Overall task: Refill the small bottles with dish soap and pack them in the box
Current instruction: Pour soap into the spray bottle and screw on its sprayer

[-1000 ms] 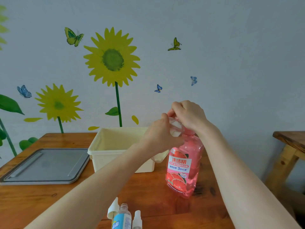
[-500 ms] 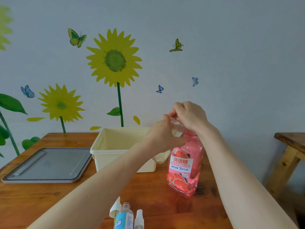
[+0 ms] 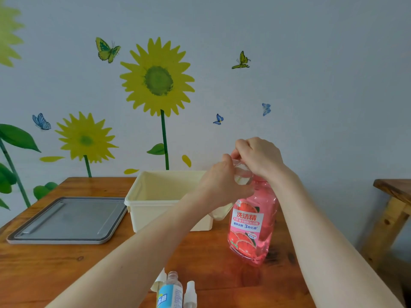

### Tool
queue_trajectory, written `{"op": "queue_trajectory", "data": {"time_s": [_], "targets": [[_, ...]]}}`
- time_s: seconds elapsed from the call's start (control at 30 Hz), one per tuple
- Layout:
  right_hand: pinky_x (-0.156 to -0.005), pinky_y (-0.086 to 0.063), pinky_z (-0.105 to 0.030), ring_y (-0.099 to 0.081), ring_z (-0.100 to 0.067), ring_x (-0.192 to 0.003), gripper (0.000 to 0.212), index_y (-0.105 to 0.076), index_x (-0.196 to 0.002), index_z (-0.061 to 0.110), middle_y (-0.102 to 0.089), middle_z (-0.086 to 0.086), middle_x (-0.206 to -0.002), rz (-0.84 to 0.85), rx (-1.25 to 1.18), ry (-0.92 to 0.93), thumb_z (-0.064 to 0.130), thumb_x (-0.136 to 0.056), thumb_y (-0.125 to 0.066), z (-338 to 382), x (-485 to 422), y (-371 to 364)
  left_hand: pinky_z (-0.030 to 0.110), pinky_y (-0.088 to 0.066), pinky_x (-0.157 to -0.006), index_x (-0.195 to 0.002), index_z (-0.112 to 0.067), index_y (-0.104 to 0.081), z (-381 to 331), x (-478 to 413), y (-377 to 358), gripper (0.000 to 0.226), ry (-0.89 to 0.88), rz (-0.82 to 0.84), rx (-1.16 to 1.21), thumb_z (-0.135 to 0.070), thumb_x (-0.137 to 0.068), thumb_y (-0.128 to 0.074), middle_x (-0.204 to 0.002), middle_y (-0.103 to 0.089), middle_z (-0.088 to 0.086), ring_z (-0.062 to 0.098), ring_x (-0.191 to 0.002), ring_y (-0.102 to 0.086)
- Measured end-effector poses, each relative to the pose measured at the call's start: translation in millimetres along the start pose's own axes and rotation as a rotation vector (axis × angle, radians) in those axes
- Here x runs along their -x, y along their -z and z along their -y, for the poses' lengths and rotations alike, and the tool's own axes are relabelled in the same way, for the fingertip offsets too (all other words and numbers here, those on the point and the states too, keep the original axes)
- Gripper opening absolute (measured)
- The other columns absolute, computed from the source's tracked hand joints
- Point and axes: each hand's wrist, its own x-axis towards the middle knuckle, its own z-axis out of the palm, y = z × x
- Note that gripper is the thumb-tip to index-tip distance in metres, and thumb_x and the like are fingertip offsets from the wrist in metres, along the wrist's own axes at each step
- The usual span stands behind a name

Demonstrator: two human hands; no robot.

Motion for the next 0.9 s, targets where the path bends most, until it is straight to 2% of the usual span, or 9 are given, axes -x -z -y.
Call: {"op": "queue_trajectory", "data": {"time_s": [0.1,0.27,0.37,0.47,0.53,0.6,0.67,0.8,0.9], "targets": [[-0.073,-0.041,-0.034,-0.058,-0.028,-0.083,0.043,-0.072,-0.08,0.013,-0.071,-0.006,-0.087,-0.009,0.021,0.005,0.027,-0.089,-0.032,-0.8,3.7,-3.7,0.023,-0.046,-0.055,-0.097,-0.02,-0.03,2.0,2.2,-4.3,0.053,0.005,-0.001,-0.006,-0.038,-0.069,-0.07,-0.073,-0.044,-0.013,0.006,-0.066,-0.048],[-0.067,-0.037,-0.031,-0.059,-0.026,-0.082,0.042,-0.073,-0.082,0.015,-0.072,-0.003,-0.087,0.045,-0.008,0.0,0.027,-0.089,-0.033,4.0,2.2,4.4,0.021,-0.039,-0.049,-0.096,-0.021,-0.031,-0.2,1.8,5.2,0.052,-0.011,0.01,-0.015,-0.039,-0.068,-0.07,-0.073,-0.043,-0.014,0.003,-0.064,-0.046],[-0.068,-0.039,-0.031,-0.059,-0.024,-0.081,0.042,-0.073,-0.079,0.016,-0.072,0.001,-0.086,0.022,-0.041,-0.007,0.026,-0.087,-0.033,4.5,-0.4,7.7,0.02,-0.035,-0.047,-0.094,-0.02,-0.032,-0.4,-0.1,6.2,0.051,-0.035,-0.03,-0.001,-0.042,-0.067,-0.069,-0.073,-0.043,-0.014,0.004,-0.063,-0.046],[-0.069,-0.04,-0.031,-0.058,-0.023,-0.08,0.042,-0.074,-0.077,0.018,-0.072,0.003,-0.084,-0.01,-0.034,0.003,0.025,-0.087,-0.034,3.0,2.5,2.9,0.022,-0.04,-0.049,-0.095,-0.019,-0.032,1.8,2.5,-2.3,0.053,-0.033,-0.044,0.026,-0.042,-0.067,-0.07,-0.074,-0.045,-0.013,0.009,-0.067,-0.049],[-0.07,-0.038,-0.031,-0.058,-0.022,-0.08,0.043,-0.074,-0.078,0.018,-0.072,0.004,-0.084,-0.016,-0.035,-0.001,0.025,-0.088,-0.033,1.1,5.4,-0.8,0.021,-0.042,-0.05,-0.098,-0.019,-0.032,3.7,4.0,-6.2,0.054,-0.03,-0.045,0.013,-0.043,-0.067,-0.07,-0.073,-0.045,-0.014,0.006,-0.066,-0.049],[-0.072,-0.04,-0.031,-0.058,-0.023,-0.082,0.043,-0.074,-0.08,0.018,-0.072,0.003,-0.087,0.0,-0.031,-0.002,0.025,-0.088,-0.033,2.2,6.5,-0.4,0.02,-0.038,-0.048,-0.097,-0.02,-0.032,4.5,5.3,-6.2,0.053,-0.036,-0.058,0.014,-0.042,-0.068,-0.07,-0.072,-0.043,-0.017,0.002,-0.063,-0.047],[-0.075,-0.042,-0.033,-0.059,-0.025,-0.085,0.043,-0.074,-0.082,0.018,-0.072,0.001,-0.089,0.034,-0.025,-0.014,0.026,-0.089,-0.032,4.5,5.1,2.4,0.019,-0.036,-0.048,-0.095,-0.021,-0.031,3.4,5.7,-3.1,0.053,-0.044,-0.048,0.014,-0.042,-0.067,-0.07,-0.072,-0.041,-0.018,0.005,-0.064,-0.047],[-0.071,-0.04,-0.031,-0.059,-0.022,-0.084,0.044,-0.074,-0.081,0.016,-0.072,0.004,-0.087,0.065,-0.087,-0.032,0.027,-0.088,-0.032,7.5,-1.0,11.2,0.019,-0.035,-0.046,-0.095,-0.022,-0.032,-0.9,2.1,6.5,0.051,-0.054,-0.066,0.018,-0.042,-0.068,-0.07,-0.071,-0.04,-0.021,-0.001,-0.061,-0.045],[-0.072,-0.042,-0.032,-0.06,-0.022,-0.084,0.044,-0.074,-0.079,0.016,-0.072,0.004,-0.085,0.025,-0.086,-0.025,0.026,-0.087,-0.032,4.6,0.1,8.5,0.024,-0.043,-0.051,-0.097,-0.019,-0.034,-0.6,2.1,1.7,0.052,-0.041,-0.072,0.02,-0.043,-0.068,-0.07,-0.073,-0.045,-0.014,0.006,-0.065,-0.05]]}}
